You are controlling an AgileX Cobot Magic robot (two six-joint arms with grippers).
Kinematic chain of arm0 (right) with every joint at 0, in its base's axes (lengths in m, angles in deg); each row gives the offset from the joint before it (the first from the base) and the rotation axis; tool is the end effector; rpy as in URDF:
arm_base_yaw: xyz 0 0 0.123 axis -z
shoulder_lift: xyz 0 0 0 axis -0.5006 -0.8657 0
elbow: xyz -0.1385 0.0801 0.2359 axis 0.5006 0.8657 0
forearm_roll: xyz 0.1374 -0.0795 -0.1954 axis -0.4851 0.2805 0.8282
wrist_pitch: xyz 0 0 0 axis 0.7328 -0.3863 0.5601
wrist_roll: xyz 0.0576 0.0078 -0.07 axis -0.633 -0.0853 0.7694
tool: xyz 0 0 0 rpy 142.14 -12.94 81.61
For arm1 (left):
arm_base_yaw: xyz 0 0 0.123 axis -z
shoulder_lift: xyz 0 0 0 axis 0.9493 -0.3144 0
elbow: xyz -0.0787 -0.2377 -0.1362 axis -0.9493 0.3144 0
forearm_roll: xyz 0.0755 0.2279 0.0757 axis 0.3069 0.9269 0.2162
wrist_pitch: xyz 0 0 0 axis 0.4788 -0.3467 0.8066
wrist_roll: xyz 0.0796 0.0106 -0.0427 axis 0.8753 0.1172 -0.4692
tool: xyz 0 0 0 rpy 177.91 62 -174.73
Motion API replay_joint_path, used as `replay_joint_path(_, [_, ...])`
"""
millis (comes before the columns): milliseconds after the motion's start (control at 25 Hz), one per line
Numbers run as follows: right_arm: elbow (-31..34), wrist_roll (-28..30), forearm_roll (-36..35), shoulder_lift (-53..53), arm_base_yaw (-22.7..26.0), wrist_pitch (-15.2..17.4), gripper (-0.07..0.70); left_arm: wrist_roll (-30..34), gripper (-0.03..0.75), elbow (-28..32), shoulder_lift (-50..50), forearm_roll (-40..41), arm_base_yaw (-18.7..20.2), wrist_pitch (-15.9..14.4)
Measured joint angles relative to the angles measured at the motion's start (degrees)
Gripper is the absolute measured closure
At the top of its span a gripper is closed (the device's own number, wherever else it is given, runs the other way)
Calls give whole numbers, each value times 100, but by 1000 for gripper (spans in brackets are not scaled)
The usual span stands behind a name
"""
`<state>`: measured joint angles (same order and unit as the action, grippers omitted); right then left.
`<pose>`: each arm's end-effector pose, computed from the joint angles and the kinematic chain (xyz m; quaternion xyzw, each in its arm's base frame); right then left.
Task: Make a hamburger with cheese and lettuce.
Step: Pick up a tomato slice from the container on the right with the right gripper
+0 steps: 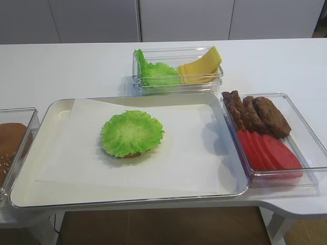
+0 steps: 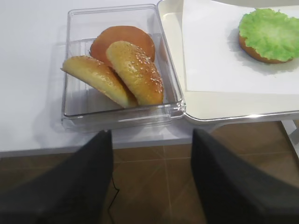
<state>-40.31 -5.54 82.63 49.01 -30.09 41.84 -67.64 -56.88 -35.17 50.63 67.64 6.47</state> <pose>-0.0084 0.0079 0.2662 -0.0242 0.8710 0.0367 0.4894 -0.0118 -0.0083 0.2653 -0.0308 0.8788 -0.0295 0.4753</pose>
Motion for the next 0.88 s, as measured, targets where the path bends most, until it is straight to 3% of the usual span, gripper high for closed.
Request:
replay_joint_path(320, [0, -266, 134, 0, 0, 0, 591, 0, 313, 0, 0, 0, 0, 0])
replay_joint_path(680, [-330, 113, -570, 0, 0, -281, 308, 0, 313, 0, 0, 0, 0, 0])
replay_joint_path(880, [-566, 202, -1135, -51, 0, -337, 271, 0, 313, 0, 0, 0, 0, 0])
